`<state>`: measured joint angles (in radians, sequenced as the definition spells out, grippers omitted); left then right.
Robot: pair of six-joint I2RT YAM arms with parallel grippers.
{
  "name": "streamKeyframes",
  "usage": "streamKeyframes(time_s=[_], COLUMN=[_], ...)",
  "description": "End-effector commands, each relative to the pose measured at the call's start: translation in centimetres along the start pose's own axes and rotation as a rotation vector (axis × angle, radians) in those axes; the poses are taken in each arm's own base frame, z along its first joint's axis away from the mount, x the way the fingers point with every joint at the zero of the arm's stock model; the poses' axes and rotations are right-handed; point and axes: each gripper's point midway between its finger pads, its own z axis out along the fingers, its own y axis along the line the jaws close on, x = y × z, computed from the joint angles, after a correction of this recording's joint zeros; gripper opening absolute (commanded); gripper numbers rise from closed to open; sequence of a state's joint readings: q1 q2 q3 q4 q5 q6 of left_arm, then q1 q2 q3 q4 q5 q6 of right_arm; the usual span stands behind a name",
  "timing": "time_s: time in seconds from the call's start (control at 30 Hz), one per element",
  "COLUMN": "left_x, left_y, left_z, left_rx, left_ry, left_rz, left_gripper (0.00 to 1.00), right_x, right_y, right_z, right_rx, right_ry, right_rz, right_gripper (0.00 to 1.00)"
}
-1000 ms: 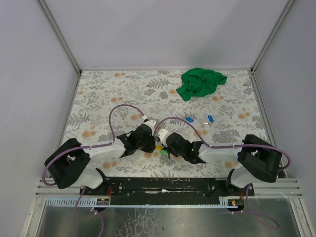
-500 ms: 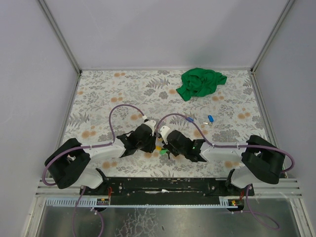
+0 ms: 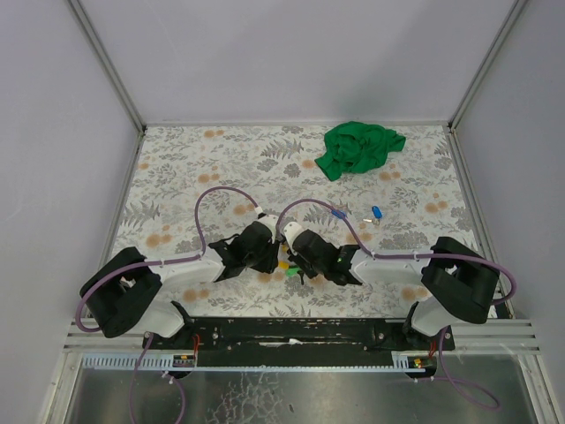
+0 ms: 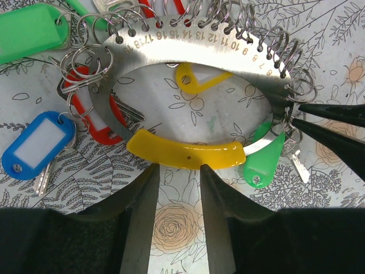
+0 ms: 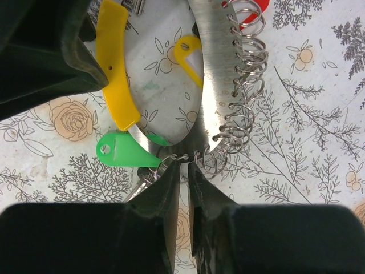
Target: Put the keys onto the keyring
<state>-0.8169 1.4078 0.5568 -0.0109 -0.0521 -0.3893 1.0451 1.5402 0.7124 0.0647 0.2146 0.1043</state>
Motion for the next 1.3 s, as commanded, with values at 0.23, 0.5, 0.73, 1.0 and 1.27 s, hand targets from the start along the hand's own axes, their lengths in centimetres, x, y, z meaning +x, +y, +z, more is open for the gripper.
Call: streamKeyframes(time_s=[0.23,0.5,0.73,1.0,1.27], left_x=[0.1,0.2,0.2,0.2,0.2], left_y=[-0.1,0.0,0.1,0.1,0.1], left_z=[0.3,0.2,0.1,0.1,0.1], left_rx=[0.009,0.007,0.0,0.002,0.002], left_ry=[0.017,0.019,0.015,0.017,0.016], left_rz=[-0.007,-0.006,-0.007,-0.006,-0.006], left_gripper=[0.34,0.34,0.34,0.34,0.34], right_x=[-1.8,-2.5,-2.0,-2.1,-2.3], right_y=[0.2,-1.3,-2.7,-1.6,-1.5], right_z=[-0.5,-1.5,-1.5,-1.3,-0.1], right_rx=[-0.019,0.053,0.119,0.044,0.046], right_ry=[-0.028,-0.053,-0.029,-0.022,-0.002], right_rz=[0.029,0.016,0.001,-0.061,-0.09], right_gripper=[0.24,0.26,0.29,0.29,0.29])
